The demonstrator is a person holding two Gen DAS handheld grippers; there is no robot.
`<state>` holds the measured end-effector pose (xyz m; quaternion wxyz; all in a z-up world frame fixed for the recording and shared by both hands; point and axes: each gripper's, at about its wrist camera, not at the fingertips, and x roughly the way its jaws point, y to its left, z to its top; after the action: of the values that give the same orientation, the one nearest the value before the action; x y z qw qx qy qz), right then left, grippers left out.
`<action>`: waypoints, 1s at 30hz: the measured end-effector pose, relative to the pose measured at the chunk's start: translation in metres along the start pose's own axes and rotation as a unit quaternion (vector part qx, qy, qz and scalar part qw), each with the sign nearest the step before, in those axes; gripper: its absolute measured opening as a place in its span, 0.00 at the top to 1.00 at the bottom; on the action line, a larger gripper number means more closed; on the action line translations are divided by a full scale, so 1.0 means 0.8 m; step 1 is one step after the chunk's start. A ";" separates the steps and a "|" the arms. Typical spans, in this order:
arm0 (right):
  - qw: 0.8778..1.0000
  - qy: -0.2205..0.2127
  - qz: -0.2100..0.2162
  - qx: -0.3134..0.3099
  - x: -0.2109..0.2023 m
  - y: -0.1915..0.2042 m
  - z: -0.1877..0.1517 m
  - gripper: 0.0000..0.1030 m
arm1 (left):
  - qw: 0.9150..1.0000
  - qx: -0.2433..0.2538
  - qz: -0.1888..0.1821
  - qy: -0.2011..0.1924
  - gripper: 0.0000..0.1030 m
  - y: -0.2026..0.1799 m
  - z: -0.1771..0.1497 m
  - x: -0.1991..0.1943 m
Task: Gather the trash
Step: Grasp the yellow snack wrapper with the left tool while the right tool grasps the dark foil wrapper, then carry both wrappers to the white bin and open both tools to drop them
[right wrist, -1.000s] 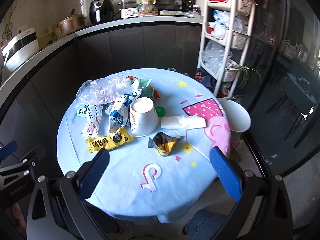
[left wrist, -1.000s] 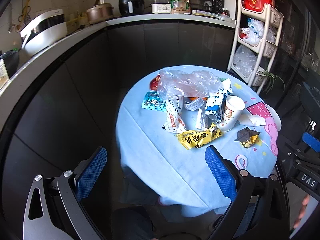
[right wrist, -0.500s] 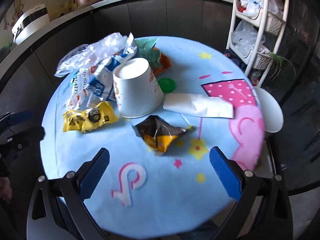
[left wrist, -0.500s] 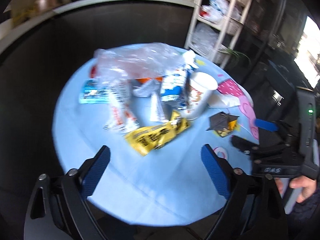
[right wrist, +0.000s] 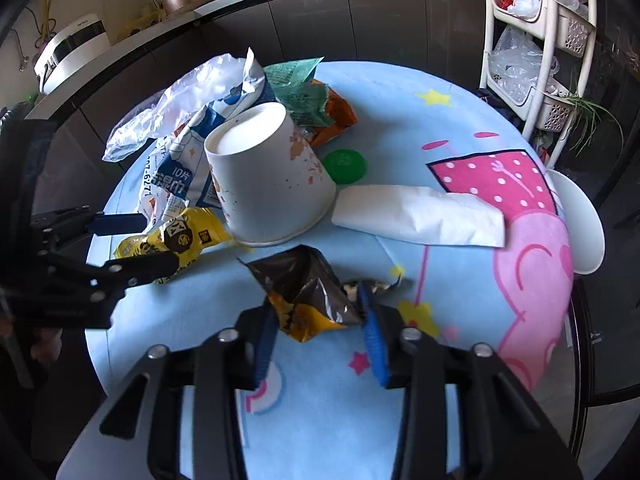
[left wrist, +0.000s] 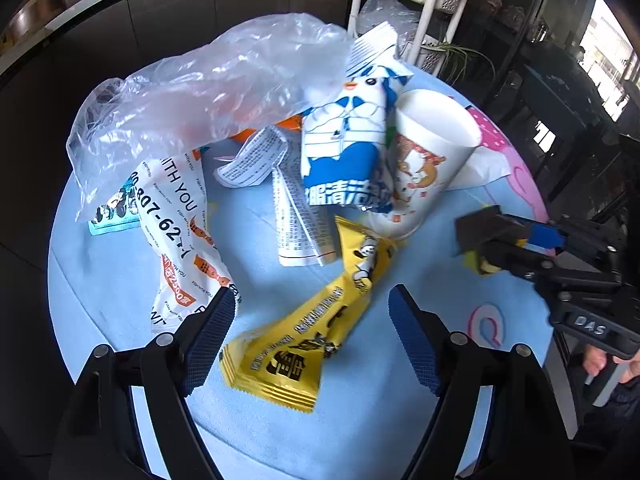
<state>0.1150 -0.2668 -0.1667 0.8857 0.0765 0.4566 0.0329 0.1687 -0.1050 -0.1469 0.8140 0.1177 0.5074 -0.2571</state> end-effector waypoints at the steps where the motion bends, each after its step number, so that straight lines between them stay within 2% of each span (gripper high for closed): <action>1: 1.000 0.000 0.000 0.000 -0.003 -0.001 -0.002 0.64 | 1.000 -0.004 -0.004 0.007 0.27 0.001 0.001 0.004; 2: 1.000 0.000 0.000 0.002 -0.007 0.000 -0.004 0.64 | 1.000 -0.007 -0.007 0.010 0.29 0.000 0.000 0.007; 3: 1.000 -0.001 0.001 0.003 -0.010 -0.001 -0.006 0.64 | 1.000 -0.008 -0.006 0.014 0.40 0.000 0.000 0.011; 5: 1.000 -0.002 0.001 0.006 -0.017 -0.005 -0.008 0.64 | 1.000 -0.010 -0.008 0.021 0.52 -0.005 -0.001 0.012; 6: 1.000 -0.001 0.001 0.007 -0.019 -0.006 -0.011 0.64 | 1.000 -0.016 -0.010 0.019 0.71 -0.007 -0.002 0.009; 7: 1.000 -0.003 0.001 0.008 -0.023 -0.007 -0.012 0.65 | 0.999 -0.021 -0.015 0.019 0.82 -0.009 -0.004 0.004; 8: 1.000 -0.005 0.001 0.009 -0.027 -0.007 -0.016 0.65 | 0.999 -0.029 -0.024 0.022 0.87 -0.010 -0.005 0.000; 12: 1.000 -0.018 0.005 0.012 -0.049 -0.013 -0.020 0.65 | 0.999 -0.043 -0.021 0.013 0.90 -0.017 -0.005 -0.026; 15: 0.999 -0.034 0.005 0.011 -0.071 -0.019 -0.020 0.65 | 0.999 -0.040 -0.032 -0.011 0.91 -0.033 -0.006 -0.061; 18: 0.998 -0.055 0.004 0.019 -0.094 -0.031 -0.016 0.65 | 0.998 -0.026 -0.044 -0.040 0.91 -0.063 0.011 -0.092; 20: 0.998 -0.067 -0.002 0.022 -0.108 -0.045 -0.010 0.65 | 0.996 -0.013 -0.064 -0.064 0.91 -0.093 0.039 -0.105; 24: 0.996 -0.079 -0.025 0.040 -0.123 -0.094 0.005 0.65 | 0.991 0.012 -0.107 -0.085 0.91 -0.162 0.105 -0.096; 27: 0.994 -0.081 -0.052 0.055 -0.129 -0.145 0.018 0.65 | 0.987 0.020 -0.136 -0.079 0.91 -0.212 0.160 -0.060; 30: 0.991 -0.081 -0.074 0.080 -0.124 -0.210 0.029 0.64 | 0.985 0.032 -0.150 -0.078 0.91 -0.254 0.212 -0.018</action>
<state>0.0740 -0.4475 -0.1017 0.9108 0.1160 0.3889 -0.0755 0.1840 -0.3485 -0.0428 0.7989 0.0459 0.4461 -0.4009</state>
